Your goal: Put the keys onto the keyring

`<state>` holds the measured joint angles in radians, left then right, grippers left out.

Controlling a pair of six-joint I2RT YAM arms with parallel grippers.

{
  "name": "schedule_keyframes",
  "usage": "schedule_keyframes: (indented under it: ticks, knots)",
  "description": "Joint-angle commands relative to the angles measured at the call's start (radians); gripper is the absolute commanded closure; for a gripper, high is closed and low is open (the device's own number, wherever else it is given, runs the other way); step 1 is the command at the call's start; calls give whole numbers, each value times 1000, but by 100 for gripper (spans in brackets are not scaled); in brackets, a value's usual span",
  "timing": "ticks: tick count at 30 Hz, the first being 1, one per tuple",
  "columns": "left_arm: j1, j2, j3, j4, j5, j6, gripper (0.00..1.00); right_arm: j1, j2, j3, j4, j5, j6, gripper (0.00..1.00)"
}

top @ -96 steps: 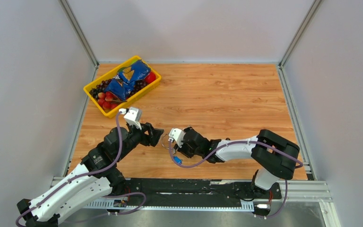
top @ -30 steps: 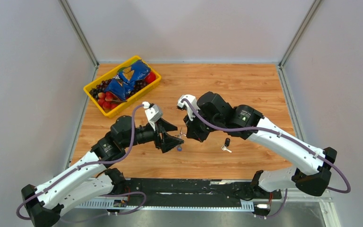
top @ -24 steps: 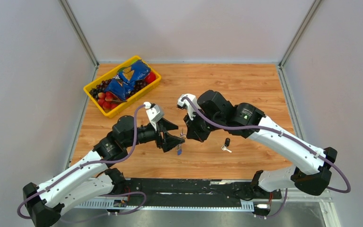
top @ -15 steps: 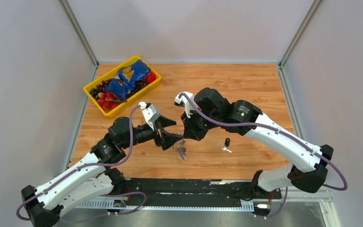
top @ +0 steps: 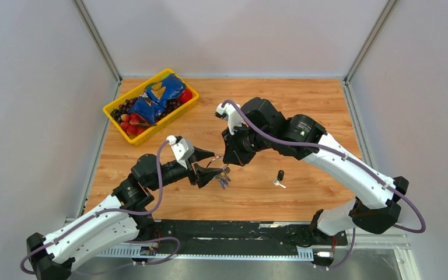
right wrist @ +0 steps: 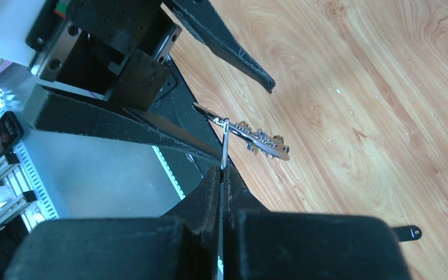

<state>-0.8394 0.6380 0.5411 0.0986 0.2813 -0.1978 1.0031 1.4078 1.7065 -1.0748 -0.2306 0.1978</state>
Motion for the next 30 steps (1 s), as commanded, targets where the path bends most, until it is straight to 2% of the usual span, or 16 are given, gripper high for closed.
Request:
schedule_keyframes:
  ticks: [1,16,23,30]
  knots:
    - [-19,-25,-34,99,-18,71,27,-8,42,110,-52,-19,46,100]
    - [-108,-31,-91,238,-152,226,26,-21,127,220,-138,-73,48,100]
    - [-133,-7,-144,365,-190,269,35,-23,124,219,-137,-110,58,100]
    - [-159,15,-169,452,-211,289,39,-24,121,219,-147,-113,60,100]
